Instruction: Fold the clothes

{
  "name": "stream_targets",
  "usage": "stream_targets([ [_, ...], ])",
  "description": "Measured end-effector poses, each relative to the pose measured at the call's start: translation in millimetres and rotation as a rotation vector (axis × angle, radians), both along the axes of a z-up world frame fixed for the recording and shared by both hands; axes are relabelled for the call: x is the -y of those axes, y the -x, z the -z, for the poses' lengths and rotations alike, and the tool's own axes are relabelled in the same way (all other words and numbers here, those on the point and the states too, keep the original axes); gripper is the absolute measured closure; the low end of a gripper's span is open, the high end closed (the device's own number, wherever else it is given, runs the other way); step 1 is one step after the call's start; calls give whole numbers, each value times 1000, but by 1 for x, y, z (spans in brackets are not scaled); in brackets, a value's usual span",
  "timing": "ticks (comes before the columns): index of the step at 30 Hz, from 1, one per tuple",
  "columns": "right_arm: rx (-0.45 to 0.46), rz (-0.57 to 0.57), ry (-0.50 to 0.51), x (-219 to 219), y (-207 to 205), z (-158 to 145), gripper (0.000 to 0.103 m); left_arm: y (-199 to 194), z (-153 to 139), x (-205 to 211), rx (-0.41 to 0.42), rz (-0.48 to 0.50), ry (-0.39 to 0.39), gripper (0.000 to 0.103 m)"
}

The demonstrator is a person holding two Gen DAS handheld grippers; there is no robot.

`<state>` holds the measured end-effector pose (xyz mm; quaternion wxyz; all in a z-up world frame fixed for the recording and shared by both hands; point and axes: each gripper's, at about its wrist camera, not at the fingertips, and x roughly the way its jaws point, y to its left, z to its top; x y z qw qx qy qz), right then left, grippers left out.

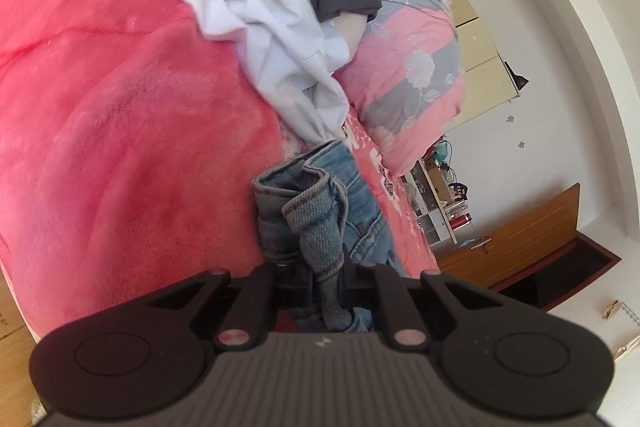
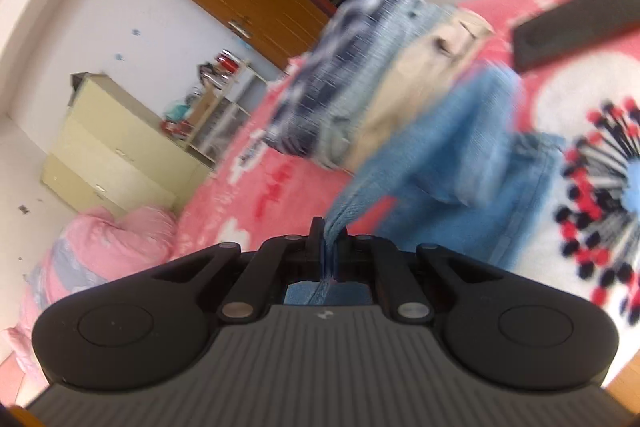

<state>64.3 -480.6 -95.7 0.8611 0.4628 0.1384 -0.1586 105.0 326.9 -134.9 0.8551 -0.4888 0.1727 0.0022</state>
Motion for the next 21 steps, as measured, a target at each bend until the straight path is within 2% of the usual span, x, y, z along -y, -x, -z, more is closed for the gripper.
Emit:
stream_targets([
  [2, 12, 11, -23, 3, 5, 4, 101, 1, -9, 1, 15, 14, -37, 92],
  [4, 28, 13, -17, 4, 8, 2, 101, -3, -12, 2, -23, 26, -96, 91],
  [6, 6, 10, -2, 4, 8, 6, 101, -5, -5, 1, -44, 43, -111, 89],
  [9, -65, -19, 36, 4, 3, 19, 100, 1, -5, -1, -25, 56, -122, 87],
  [11, -125, -28, 63, 8, 5, 28, 96, 7, -10, -2, -17, 58, -133, 80],
  [12, -126, -29, 51, 13, 10, 31, 95, 11, -14, -4, -13, 49, -140, 78],
  [13, -113, -14, 27, 19, 17, 35, 90, 16, -17, -6, -9, 37, -147, 70],
  [14, -98, 2, 5, 26, 26, 38, 86, 22, -21, -8, -5, 11, -157, 58],
  [15, -77, 23, -10, 32, 36, 40, 78, 30, -26, -10, -3, -31, -179, 51],
  [16, -58, 43, -22, 38, 46, 41, 75, 37, -31, -13, -1, -73, -201, 46],
  [19, -54, 86, 2, 46, 71, 41, 71, 54, -47, -14, 9, -143, -265, 48],
  [21, -66, 129, 85, 42, 86, 35, 71, 56, -62, -3, 32, -132, -305, 49],
])
